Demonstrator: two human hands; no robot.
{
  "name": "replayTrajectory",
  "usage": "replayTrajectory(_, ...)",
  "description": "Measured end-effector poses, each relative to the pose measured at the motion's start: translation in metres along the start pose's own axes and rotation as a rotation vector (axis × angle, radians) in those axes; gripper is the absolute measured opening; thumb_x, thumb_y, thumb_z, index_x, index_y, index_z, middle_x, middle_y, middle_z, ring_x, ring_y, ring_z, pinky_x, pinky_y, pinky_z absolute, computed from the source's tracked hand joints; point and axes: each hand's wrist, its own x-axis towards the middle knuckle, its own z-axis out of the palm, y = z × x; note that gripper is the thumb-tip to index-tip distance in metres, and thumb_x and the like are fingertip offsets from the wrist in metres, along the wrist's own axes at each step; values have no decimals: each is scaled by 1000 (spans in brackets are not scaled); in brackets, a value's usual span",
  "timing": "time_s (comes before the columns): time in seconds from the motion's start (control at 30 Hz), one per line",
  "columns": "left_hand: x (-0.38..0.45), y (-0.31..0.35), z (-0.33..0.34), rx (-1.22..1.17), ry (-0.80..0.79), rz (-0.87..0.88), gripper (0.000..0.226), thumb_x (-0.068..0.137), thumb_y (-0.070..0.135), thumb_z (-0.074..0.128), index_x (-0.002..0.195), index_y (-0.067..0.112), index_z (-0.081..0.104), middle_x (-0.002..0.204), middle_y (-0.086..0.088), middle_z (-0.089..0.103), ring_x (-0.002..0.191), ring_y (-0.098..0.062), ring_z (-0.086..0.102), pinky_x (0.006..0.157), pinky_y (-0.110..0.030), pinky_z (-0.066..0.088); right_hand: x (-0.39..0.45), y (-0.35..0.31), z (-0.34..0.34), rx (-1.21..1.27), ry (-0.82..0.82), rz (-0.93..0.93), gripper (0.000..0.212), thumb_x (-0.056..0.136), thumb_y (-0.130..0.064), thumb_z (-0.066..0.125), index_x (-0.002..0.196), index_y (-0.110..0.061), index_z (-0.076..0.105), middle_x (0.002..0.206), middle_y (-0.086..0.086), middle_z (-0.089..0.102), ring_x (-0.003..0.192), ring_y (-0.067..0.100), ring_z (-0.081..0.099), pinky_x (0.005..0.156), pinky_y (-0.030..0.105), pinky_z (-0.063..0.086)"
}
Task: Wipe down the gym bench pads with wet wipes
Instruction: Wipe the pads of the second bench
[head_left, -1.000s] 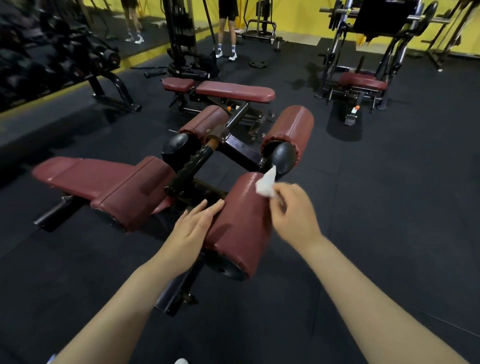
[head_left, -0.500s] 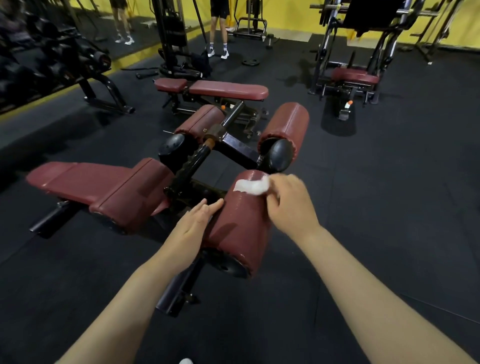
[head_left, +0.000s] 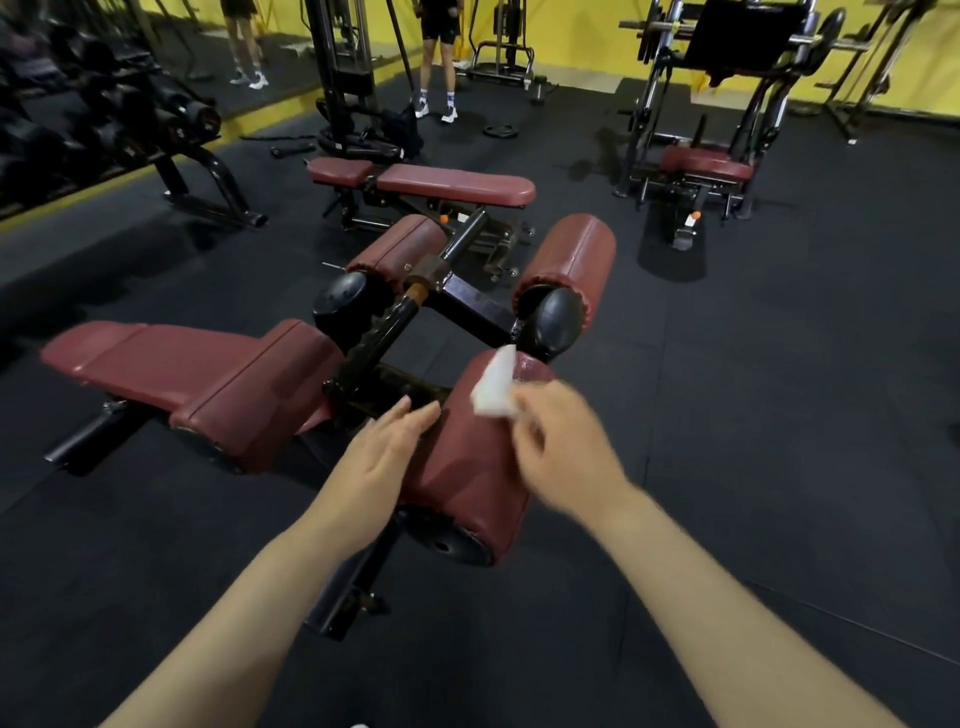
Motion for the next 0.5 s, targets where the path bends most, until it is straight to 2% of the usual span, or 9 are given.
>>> replayTrajectory(0.07, -10, -3, 1, 47, -17, 24, 48, 89, 79, 20, 127, 66, 47, 127, 60, 34, 134, 25, 18, 115, -22, 14, -34, -22, 1, 90, -177, -245, 28, 77, -8, 51, 101, -9, 63, 85, 5, 59, 79, 23, 51, 77, 31, 43)
replayTrajectory(0.1, -5, -6, 1, 39, -17, -13, 46, 87, 79, 21, 122, 69, 49, 127, 57, 37, 136, 21, 21, 117, -25, 14, -41, -27, -1, 101, -262, -341, 28, 75, -7, 51, 100, -11, 61, 82, 1, 57, 75, 19, 47, 74, 28, 39)
replayTrajectory(0.17, 2, -13, -1, -94, -45, -195, 46, 78, 86, 25, 111, 73, 55, 133, 35, 51, 135, 2, 41, 114, -29, 25, -33, -22, -6, 50, -312, -414, 28, 74, -6, 51, 99, -12, 63, 82, 0, 58, 74, 19, 47, 74, 27, 37)
replayTrajectory(0.23, 5, -19, -3, -139, -88, -299, 57, 71, 92, 27, 109, 67, 61, 122, 15, 60, 116, -12, 53, 99, -29, 36, -7, -7, -10, -41, -191, -258, 25, 77, -3, 57, 98, -9, 66, 89, 5, 65, 79, 26, 54, 78, 37, 44)
replayTrajectory(0.27, 5, -21, -3, -136, -109, -314, 61, 71, 92, 26, 112, 64, 62, 117, 15, 64, 112, -12, 56, 97, -29, 37, 8, 0, -13, -81, -116, -102, 18, 80, -2, 59, 95, -8, 66, 90, 7, 66, 82, 29, 54, 80, 42, 46)
replayTrajectory(0.33, 3, -18, -3, -121, -122, -320, 65, 71, 91, 23, 116, 63, 61, 114, 31, 67, 112, 3, 59, 99, -22, 38, 24, 7, -14, -85, -25, 180, 6, 87, -2, 56, 90, -3, 61, 85, 10, 62, 82, 30, 52, 79, 49, 45)
replayTrajectory(0.37, 1, -13, -3, -116, -117, -310, 65, 71, 90, 22, 116, 64, 60, 112, 40, 63, 112, 13, 55, 94, -15, 35, 24, 3, -13, -56, 3, 214, 6, 87, -2, 56, 90, -2, 61, 84, 11, 61, 82, 30, 52, 79, 50, 44)
replayTrajectory(0.43, -2, -2, -7, -139, -67, -257, 63, 73, 89, 23, 116, 63, 61, 121, 46, 54, 121, 23, 41, 92, -9, 27, 7, -13, -7, 1, -17, 35, 11, 82, 1, 58, 91, -2, 64, 83, 12, 60, 80, 32, 53, 77, 47, 45)
replayTrajectory(0.5, -6, 6, -9, -138, -8, -140, 64, 82, 83, 22, 123, 54, 62, 141, 33, 47, 137, 15, 28, 104, -13, 21, -24, -37, -6, 62, -200, -258, 17, 76, -2, 55, 91, -5, 64, 80, 8, 58, 75, 27, 50, 72, 39, 42)
